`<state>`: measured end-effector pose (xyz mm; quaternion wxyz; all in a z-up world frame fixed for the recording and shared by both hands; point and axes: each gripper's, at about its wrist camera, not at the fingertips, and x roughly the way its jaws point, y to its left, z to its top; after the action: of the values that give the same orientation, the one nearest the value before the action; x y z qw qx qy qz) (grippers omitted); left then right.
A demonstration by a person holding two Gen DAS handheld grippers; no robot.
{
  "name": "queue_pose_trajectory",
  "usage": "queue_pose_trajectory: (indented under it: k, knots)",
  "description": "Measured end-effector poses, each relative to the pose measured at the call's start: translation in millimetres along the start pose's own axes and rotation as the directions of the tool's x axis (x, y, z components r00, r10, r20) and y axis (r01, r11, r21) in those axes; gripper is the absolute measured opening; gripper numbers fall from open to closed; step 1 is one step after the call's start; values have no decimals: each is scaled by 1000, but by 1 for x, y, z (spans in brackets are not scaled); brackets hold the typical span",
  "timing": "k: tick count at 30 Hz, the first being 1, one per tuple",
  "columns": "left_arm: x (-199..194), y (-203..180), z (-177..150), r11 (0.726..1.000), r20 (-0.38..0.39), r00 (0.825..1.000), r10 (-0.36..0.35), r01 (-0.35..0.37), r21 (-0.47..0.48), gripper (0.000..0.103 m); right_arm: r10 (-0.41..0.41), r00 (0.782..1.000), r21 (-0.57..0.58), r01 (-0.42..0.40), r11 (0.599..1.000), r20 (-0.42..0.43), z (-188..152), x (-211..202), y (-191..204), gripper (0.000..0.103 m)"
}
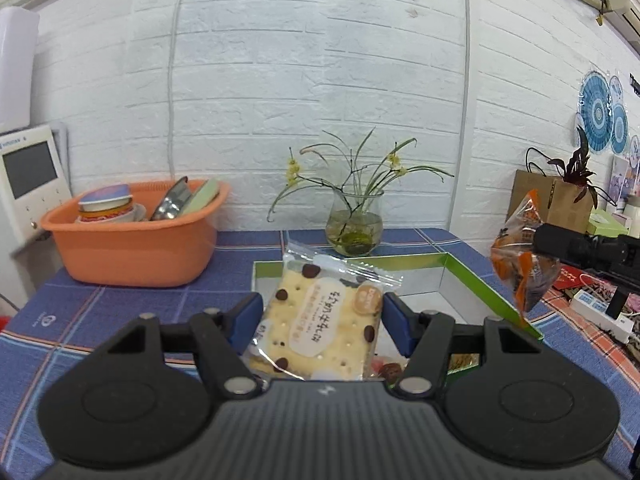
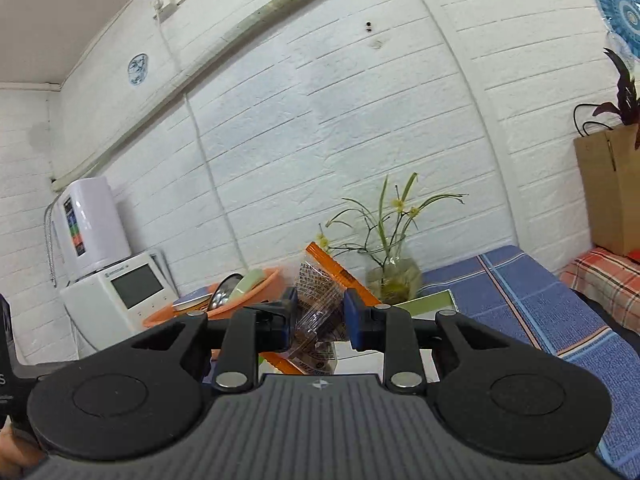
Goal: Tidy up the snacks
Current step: 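Carry the peanut bag and cracker pack with both grippers to the green box, then open both grippers to drop the snacks into the box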
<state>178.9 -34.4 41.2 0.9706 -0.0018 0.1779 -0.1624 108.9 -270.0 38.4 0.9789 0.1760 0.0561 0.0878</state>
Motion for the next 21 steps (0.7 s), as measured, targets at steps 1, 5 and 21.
queue_pose_trajectory:
  k: [1, 5, 21]
  knots:
    - [9, -1, 0, 1000, -5, 1000, -5, 5, -8, 64, -9, 1000, 27, 9, 1000, -9, 0, 7, -4, 45]
    - [37, 0, -11, 999, -42, 999, 1, -4, -53, 63, 29, 993, 268, 3, 963, -115, -14, 39, -29, 45]
    - [48, 6, -20, 1000, -25, 1000, 17, -18, -24, 76, 24, 967, 314, 59, 948, -253, -37, 57, -38, 85]
